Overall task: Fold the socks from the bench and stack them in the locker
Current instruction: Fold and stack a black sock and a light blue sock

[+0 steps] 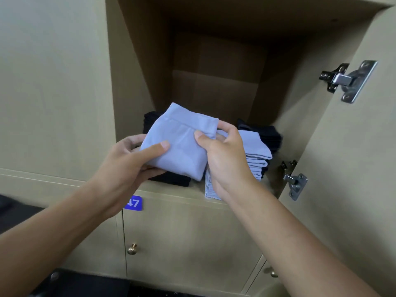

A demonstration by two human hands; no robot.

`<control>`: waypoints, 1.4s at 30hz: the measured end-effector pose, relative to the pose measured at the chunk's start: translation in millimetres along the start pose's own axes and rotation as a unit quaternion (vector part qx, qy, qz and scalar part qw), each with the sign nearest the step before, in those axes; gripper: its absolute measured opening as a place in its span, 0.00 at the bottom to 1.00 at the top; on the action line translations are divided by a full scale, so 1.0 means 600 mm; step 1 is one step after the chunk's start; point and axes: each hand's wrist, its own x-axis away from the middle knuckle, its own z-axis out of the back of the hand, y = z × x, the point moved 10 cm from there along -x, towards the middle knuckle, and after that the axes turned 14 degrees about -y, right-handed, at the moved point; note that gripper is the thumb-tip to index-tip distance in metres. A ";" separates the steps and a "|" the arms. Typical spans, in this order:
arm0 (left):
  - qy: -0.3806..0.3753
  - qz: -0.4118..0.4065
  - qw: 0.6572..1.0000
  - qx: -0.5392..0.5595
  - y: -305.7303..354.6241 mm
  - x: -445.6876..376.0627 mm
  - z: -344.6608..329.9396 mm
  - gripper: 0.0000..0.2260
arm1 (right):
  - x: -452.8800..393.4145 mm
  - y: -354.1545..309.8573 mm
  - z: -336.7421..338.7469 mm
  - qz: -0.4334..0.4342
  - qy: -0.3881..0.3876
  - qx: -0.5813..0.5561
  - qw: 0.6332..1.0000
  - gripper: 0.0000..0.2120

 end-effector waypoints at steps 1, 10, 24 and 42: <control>0.011 -0.006 1.000 -0.018 0.000 -0.001 0.000 0.24 | -0.001 0.003 0.003 -0.009 0.003 -0.016 1.000 0.16; -0.012 -0.071 0.966 -0.247 0.076 -0.024 -0.034 0.14 | -0.001 -0.043 0.030 -0.008 -0.058 0.168 0.984 0.26; -0.066 -0.124 0.984 -0.113 0.071 -0.118 -0.152 0.08 | 0.010 -0.106 0.126 0.144 0.115 0.151 0.971 0.12; -0.035 -0.054 0.975 -0.211 0.035 -0.230 -0.166 0.08 | -0.037 -0.094 0.225 0.056 0.189 0.411 0.890 0.18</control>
